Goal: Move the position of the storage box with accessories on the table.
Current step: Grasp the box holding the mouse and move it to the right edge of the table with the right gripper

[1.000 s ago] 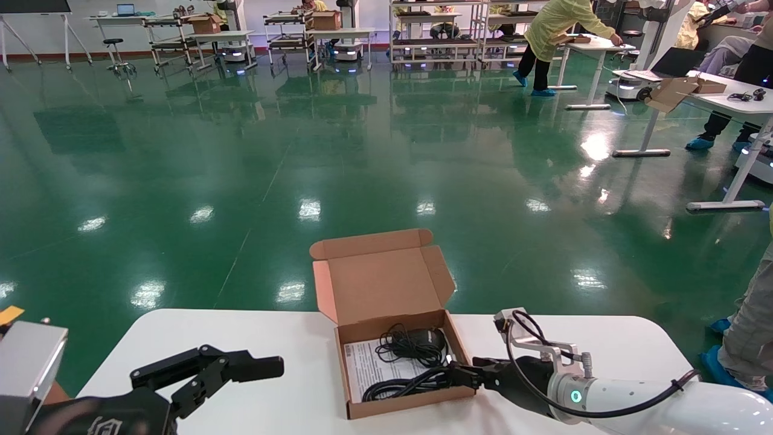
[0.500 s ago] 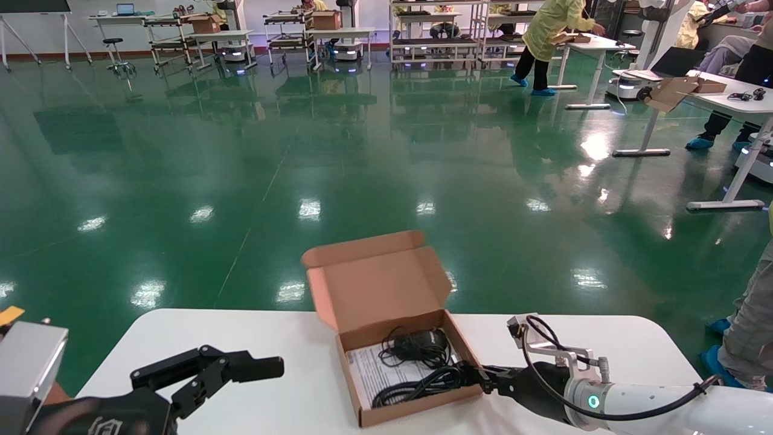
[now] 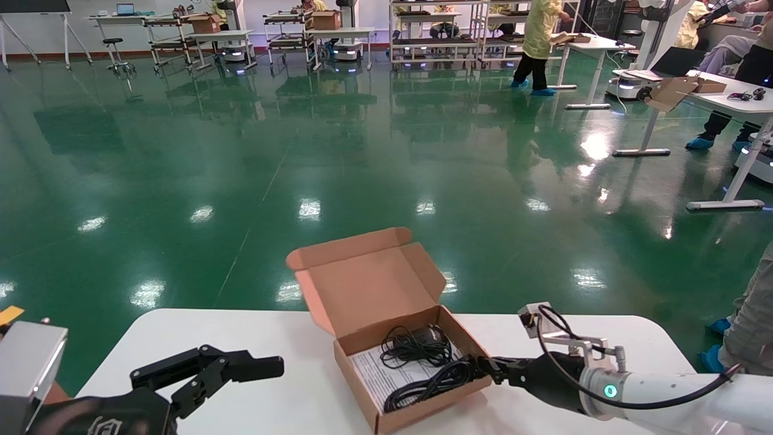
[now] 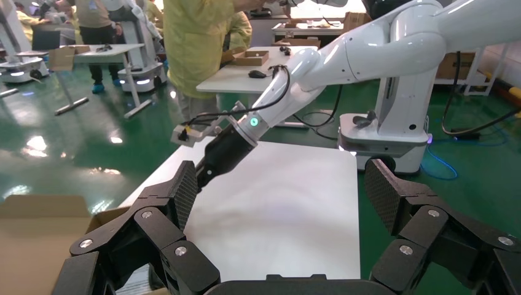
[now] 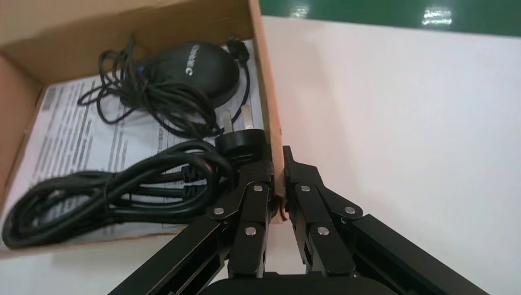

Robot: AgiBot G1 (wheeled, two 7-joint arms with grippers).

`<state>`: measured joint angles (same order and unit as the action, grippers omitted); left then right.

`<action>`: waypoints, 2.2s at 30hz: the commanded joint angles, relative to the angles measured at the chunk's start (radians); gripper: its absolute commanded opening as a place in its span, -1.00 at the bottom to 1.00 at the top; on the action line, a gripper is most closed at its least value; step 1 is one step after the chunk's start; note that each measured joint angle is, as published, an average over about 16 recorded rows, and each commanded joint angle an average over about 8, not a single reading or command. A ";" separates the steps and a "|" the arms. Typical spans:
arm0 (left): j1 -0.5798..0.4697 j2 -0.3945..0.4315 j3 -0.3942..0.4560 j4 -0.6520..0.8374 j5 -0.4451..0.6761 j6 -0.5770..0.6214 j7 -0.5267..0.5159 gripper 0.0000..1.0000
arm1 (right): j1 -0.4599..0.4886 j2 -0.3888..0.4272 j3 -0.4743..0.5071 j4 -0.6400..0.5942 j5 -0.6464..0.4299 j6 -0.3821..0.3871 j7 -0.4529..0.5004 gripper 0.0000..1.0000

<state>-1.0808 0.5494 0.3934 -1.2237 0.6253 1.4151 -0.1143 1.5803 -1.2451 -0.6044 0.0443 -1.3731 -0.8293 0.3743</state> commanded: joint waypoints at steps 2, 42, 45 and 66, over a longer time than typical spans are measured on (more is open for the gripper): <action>0.000 0.000 0.000 0.000 0.000 0.000 0.000 1.00 | 0.013 0.016 0.001 0.006 0.002 -0.022 -0.008 -1.00; 0.000 0.000 0.000 0.000 0.000 0.000 0.000 1.00 | 0.377 0.424 -0.052 0.004 -0.095 -0.234 -0.086 -1.00; 0.000 0.000 0.000 0.000 0.000 0.000 0.000 1.00 | 0.377 0.448 -0.054 -0.008 -0.099 -0.223 -0.099 -1.00; 0.000 0.000 0.000 0.000 0.000 0.000 0.000 1.00 | 0.221 0.550 -0.018 -0.076 -0.049 -0.128 -0.208 -1.00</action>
<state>-1.0808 0.5494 0.3934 -1.2237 0.6253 1.4151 -0.1142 1.8004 -0.6967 -0.6220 -0.0314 -1.4213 -0.9605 0.1670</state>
